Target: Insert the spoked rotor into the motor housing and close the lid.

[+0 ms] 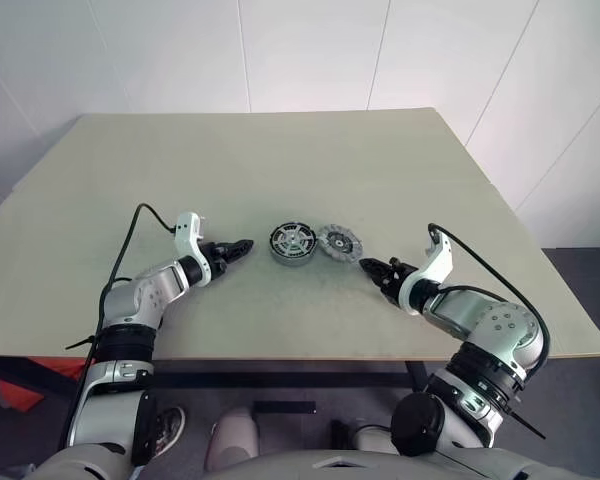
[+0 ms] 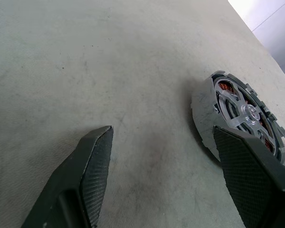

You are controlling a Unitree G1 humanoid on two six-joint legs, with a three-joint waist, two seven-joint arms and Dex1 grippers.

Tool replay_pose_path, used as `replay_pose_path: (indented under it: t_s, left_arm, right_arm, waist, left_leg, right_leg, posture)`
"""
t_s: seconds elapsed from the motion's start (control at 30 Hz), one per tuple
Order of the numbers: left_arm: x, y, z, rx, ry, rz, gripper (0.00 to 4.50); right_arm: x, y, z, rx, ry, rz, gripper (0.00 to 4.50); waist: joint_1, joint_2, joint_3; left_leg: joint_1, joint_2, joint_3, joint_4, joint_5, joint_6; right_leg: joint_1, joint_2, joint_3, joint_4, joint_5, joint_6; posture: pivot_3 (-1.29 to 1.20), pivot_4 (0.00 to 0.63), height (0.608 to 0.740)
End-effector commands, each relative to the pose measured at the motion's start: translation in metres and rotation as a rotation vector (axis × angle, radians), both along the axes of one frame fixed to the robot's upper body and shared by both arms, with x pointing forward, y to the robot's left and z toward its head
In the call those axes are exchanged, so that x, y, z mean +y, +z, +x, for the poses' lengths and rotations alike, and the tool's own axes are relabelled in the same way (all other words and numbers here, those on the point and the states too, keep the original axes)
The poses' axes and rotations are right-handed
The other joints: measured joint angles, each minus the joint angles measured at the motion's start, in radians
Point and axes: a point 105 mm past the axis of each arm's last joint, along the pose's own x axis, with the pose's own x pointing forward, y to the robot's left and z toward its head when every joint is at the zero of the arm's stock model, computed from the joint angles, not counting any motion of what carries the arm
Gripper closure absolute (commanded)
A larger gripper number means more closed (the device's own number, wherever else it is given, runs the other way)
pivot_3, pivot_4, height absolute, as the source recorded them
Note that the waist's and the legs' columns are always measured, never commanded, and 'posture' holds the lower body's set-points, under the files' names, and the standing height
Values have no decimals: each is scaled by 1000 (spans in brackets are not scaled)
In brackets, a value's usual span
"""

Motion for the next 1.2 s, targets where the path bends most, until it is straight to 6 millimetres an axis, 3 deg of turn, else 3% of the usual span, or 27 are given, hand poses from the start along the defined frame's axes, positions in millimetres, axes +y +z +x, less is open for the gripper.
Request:
replay_pose_path:
  t_s: [0.03, 0.3, 0.73, 0.93, 1.2]
  left_arm:
    - [0, 11, 2, -38, -4, 22, 956]
    - [6, 14, 1, -47, 10, 33, 956]
    - [-1, 13, 2, -52, 0, 29, 956]
    - [-2, 14, 4, -56, -6, 35, 956]
    - [-1, 12, 4, -56, -8, 42, 956]
  right_arm:
    - [57, 17, 19, -82, 128, 132, 2643]
    - [61, 25, 48, -166, 98, 144, 2643]
    - [68, 50, 71, -317, 99, 90, 2643]
    - [61, 42, 80, -310, 52, -10, 2643]
    - [58, 41, 83, -321, 28, -20, 2643]
  waist:
    - [-3, 0, 0]
    - [-2, 0, 0]
    - [0, 0, 0]
    - [0, 0, 0]
    - [-1, 0, 0]
  left_leg:
    - [1, 0, 0, 0, 0, 0]
    - [4, 2, 0, 0, 1, -2]
    - [-3, 1, 0, 0, 1, -1]
    - [-4, 1, 0, 0, 1, -1]
    - [-7, 1, 0, 1, 1, -1]
  right_leg:
    - [0, 0, 0, 0, 0, 0]
    - [2, 1, 0, 0, 0, 0]
    - [-3, 1, -1, 0, 3, -6]
    - [-3, 1, -1, 0, 2, -4]
    - [-5, 2, -1, 1, 4, -7]
  posture:
    - [0, 0, 740]
    - [0, 0, 740]
    - [0, 0, 740]
    - [0, 0, 740]
    - [0, 0, 740]
